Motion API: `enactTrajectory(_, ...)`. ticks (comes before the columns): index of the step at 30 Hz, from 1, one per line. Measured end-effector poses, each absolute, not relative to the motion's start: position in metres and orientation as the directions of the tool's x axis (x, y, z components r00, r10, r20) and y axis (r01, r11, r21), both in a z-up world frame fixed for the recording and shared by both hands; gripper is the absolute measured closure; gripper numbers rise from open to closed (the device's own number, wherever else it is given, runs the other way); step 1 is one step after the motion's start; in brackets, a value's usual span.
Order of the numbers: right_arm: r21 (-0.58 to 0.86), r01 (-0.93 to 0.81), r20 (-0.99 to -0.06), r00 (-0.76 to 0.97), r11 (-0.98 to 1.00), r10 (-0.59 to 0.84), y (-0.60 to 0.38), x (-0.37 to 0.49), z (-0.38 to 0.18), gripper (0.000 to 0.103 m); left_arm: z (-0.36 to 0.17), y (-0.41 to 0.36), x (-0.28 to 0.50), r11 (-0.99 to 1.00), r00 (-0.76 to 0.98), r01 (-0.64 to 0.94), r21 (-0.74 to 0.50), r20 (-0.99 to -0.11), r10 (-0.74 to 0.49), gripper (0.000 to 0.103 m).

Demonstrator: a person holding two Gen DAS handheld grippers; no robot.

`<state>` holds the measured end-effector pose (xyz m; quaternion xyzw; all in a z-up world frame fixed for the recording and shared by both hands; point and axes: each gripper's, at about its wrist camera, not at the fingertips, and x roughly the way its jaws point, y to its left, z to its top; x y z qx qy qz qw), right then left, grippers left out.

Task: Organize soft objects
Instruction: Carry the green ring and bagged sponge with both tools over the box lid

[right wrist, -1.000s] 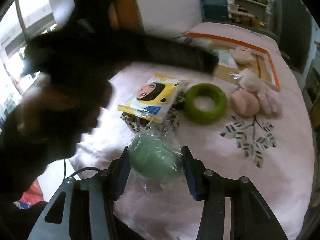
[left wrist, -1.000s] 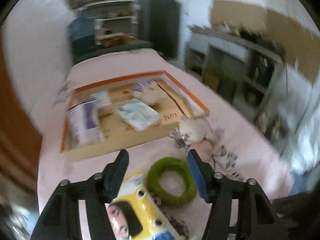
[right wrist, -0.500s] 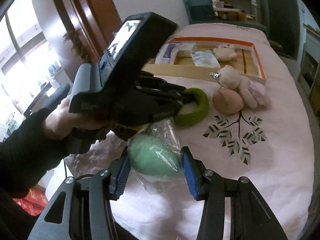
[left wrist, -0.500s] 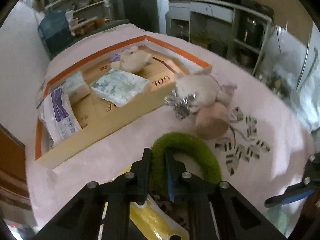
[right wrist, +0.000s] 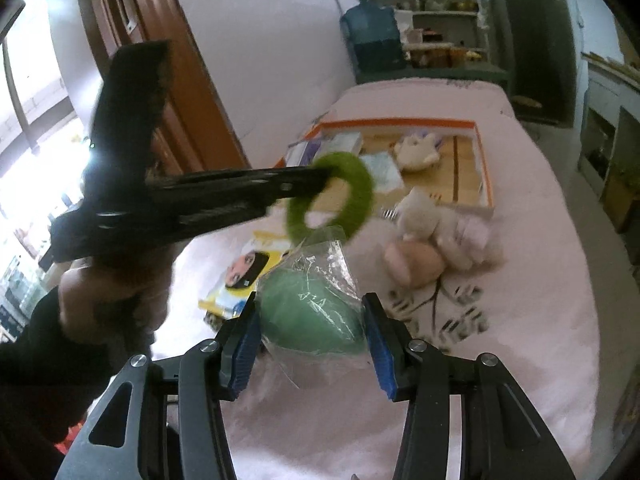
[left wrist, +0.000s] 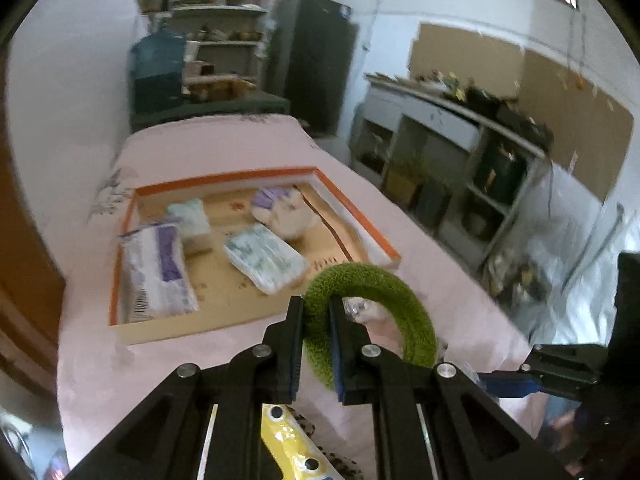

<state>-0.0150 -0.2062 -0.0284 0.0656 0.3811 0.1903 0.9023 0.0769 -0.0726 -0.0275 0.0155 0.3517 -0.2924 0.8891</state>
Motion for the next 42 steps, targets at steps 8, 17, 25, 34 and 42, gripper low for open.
enactTrajectory(8,0.230,-0.272,-0.626,0.694,0.934,0.357,-0.217,0.004,-0.004,0.052,-0.006,-0.044,0.082,0.892,0.672,0.398,-0.216,-0.593,-0.443,0.090)
enactTrajectory(17,0.219,-0.239,-0.577,0.750,0.946,0.323,-0.230,0.035,0.020,0.052,0.000,-0.029,0.099,0.913,0.707,0.321,-0.252,-0.578,-0.408,0.090)
enactTrajectory(25,0.226,-0.204,-0.570,0.766,0.953,0.299,-0.239,0.066,0.023,0.052,-0.005,-0.031,0.122,0.922,0.713,0.280,-0.267,-0.585,-0.386,0.090)
enactTrajectory(34,0.246,-0.171,-0.596,0.750,0.954,0.288,-0.249,0.101,0.009,0.052,-0.021,-0.039,0.152,0.929,0.694,0.249,-0.275,-0.619,-0.369,0.090)
enactTrajectory(42,0.249,-0.156,-0.615,0.737,0.956,0.281,-0.256,0.125,-0.004,0.052,-0.037,-0.045,0.174,0.937,0.682,0.228,-0.264,-0.644,-0.347,0.090)
